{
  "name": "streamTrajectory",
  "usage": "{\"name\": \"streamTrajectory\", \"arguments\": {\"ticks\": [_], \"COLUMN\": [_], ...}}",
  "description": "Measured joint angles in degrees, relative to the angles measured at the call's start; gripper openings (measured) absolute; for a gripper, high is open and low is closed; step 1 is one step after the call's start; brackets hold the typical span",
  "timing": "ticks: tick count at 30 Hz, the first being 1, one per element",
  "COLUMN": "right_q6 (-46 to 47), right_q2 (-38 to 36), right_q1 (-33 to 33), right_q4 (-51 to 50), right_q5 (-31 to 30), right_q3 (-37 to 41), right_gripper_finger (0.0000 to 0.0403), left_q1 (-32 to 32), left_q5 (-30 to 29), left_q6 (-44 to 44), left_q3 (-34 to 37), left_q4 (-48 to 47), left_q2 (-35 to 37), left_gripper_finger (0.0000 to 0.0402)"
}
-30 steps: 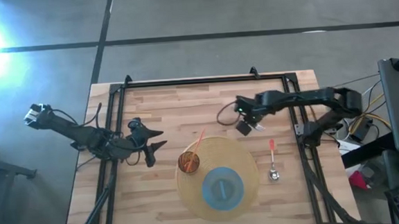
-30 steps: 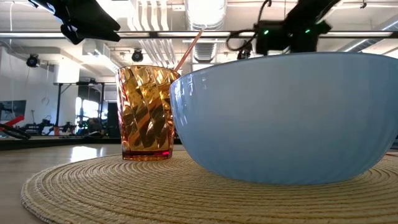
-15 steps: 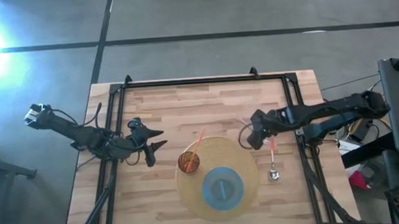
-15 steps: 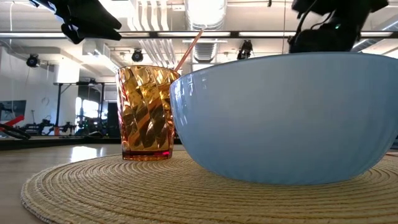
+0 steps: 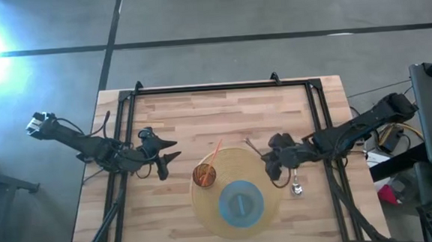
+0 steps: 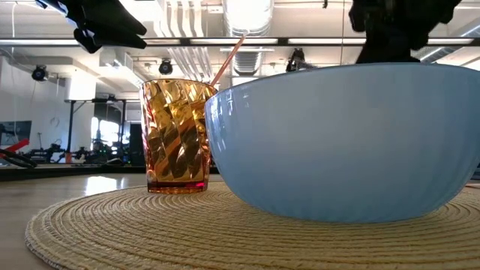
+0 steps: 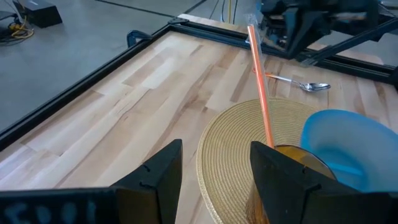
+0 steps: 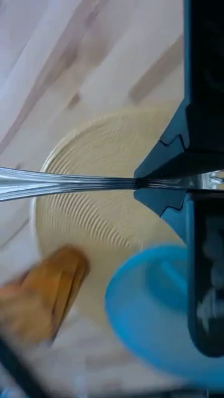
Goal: Pick & Place Utensil
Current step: Put the silver fork into the blue bowl
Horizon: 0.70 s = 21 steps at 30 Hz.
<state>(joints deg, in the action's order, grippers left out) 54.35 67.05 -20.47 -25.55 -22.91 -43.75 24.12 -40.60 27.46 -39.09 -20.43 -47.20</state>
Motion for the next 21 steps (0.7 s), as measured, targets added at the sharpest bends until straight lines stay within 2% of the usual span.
{"name": "streamTrajectory", "arguments": {"ticks": [11,21], "right_q6": [7.0,5.2], "right_q2": [1.5,13.0], "right_q1": [-10.9,-17.6], "right_q4": [10.2,33.2], "right_q5": [-15.6,-29.3], "right_q3": [0.0,-0.1], "right_gripper_finger": [0.0013,0.0013], "left_q1": [0.0,0.0], "left_q5": [0.0,0.0], "left_q6": [-0.5,-1.9], "left_q3": [0.0,0.0], "left_q4": [0.0,0.0], "left_q2": [0.0,0.0], "left_gripper_finger": [0.0181,0.0181]}}
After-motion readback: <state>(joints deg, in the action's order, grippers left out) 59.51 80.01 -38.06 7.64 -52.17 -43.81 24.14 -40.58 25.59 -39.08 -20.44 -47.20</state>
